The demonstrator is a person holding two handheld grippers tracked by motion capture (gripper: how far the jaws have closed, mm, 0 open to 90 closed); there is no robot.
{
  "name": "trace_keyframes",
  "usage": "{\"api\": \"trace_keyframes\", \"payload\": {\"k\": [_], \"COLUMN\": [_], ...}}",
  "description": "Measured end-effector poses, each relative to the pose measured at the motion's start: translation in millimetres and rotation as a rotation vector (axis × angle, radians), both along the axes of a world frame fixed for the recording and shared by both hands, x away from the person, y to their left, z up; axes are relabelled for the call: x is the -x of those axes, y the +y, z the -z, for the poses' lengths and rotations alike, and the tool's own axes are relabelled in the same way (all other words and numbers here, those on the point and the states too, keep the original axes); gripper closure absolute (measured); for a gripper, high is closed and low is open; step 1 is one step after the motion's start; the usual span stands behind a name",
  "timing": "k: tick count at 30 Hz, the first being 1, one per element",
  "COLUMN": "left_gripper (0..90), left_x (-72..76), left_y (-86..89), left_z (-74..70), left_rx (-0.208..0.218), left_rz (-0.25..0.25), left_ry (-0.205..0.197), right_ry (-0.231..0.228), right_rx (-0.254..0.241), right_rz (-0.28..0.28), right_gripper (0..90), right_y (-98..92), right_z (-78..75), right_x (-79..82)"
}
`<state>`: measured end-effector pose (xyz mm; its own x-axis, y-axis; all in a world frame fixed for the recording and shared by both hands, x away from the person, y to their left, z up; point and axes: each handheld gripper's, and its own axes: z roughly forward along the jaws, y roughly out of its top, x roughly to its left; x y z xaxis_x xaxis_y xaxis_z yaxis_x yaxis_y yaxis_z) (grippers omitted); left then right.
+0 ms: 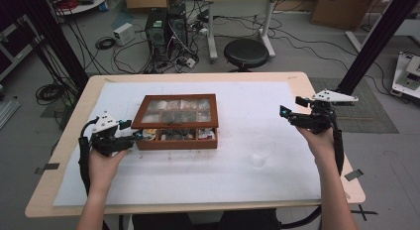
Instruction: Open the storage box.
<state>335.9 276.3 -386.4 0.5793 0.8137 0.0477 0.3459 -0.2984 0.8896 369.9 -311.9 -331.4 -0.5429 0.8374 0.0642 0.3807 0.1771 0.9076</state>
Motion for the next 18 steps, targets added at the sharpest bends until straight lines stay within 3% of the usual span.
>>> {"api": "trace_keyframes", "payload": {"k": [6,12,18], "left_gripper": [42.8,43.5,43.5], "left_x": [-0.8,-2.5,-5.3], "left_y": [-2.0,-2.5,-3.0], "left_z": [-4.9,-12.0,-19.2], "left_rx": [-0.013,0.003,0.011], "left_rz": [0.003,-0.012,-0.016], "left_ry": [-0.014,-0.042,-0.046], "right_ry": [0.001,0.000,0.002], "right_rx": [-0.001,-0.003,-0.004], "right_rz": [0.001,0.003,0.003], "right_gripper": [23.9,23.9,23.9], "right_y": [0.1,0.2,0.2], "right_z": [-0.1,-0.4,-0.5], "right_x": [0.3,0.8,1.2]}}
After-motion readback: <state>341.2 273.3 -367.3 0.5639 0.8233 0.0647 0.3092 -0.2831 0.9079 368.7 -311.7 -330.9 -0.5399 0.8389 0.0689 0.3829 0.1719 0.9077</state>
